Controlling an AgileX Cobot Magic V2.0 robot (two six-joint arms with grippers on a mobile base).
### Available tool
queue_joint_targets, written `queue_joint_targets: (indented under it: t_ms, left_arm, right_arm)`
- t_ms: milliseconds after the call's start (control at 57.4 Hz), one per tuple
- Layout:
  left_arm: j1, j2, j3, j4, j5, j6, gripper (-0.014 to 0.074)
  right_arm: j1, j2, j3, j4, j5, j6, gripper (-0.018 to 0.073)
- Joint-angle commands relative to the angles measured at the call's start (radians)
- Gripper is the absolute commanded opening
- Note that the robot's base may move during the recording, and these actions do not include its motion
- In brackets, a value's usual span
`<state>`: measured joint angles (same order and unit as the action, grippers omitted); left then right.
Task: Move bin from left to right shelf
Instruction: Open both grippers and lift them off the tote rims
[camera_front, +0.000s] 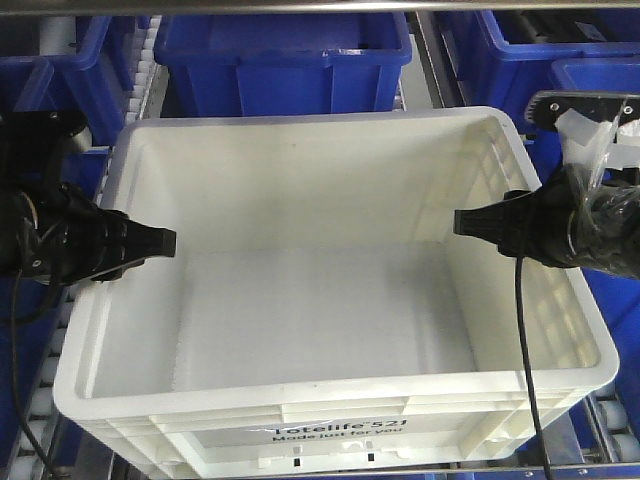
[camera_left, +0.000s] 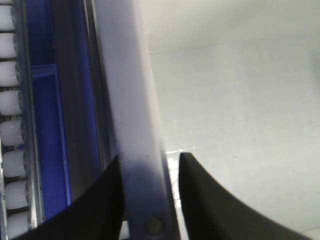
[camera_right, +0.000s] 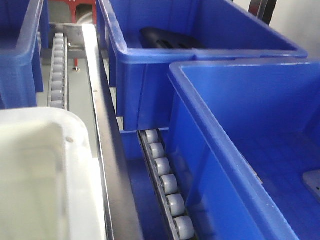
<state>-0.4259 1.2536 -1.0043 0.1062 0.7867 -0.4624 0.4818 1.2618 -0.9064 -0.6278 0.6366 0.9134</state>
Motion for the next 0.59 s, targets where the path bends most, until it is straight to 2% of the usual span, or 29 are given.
queue_joint_targets:
  t_ms: [0, 87, 192, 331, 575]
  left_arm:
    - [-0.014, -0.036, -0.027, -0.026, -0.085, 0.009, 0.0331]
    - [-0.014, -0.044, -0.027, -0.026, -0.087, 0.009, 0.0392]
    - [-0.014, -0.069, -0.027, -0.025, -0.085, 0.045, 0.0424]
    - [-0.014, -0.130, -0.027, -0.025, -0.115, 0.091, 0.0425]
    - [-0.014, -0.277, -0.012, -0.033, -0.127, 0.164, 0.0422]
  right_arm:
    - [-0.005, -0.018, -0.030, -0.039, -0.037, 0.018, 0.0372]
    - [-0.005, -0.035, -0.030, -0.039, -0.036, 0.017, 0.0391]
    - [-0.004, -0.071, -0.030, -0.039, -0.047, -0.002, 0.0391]
    - [-0.004, -0.138, -0.020, -0.039, -0.076, -0.040, 0.0389]
    - [-0.004, -0.321, 0.120, -0.039, -0.212, -0.126, 0.0389]
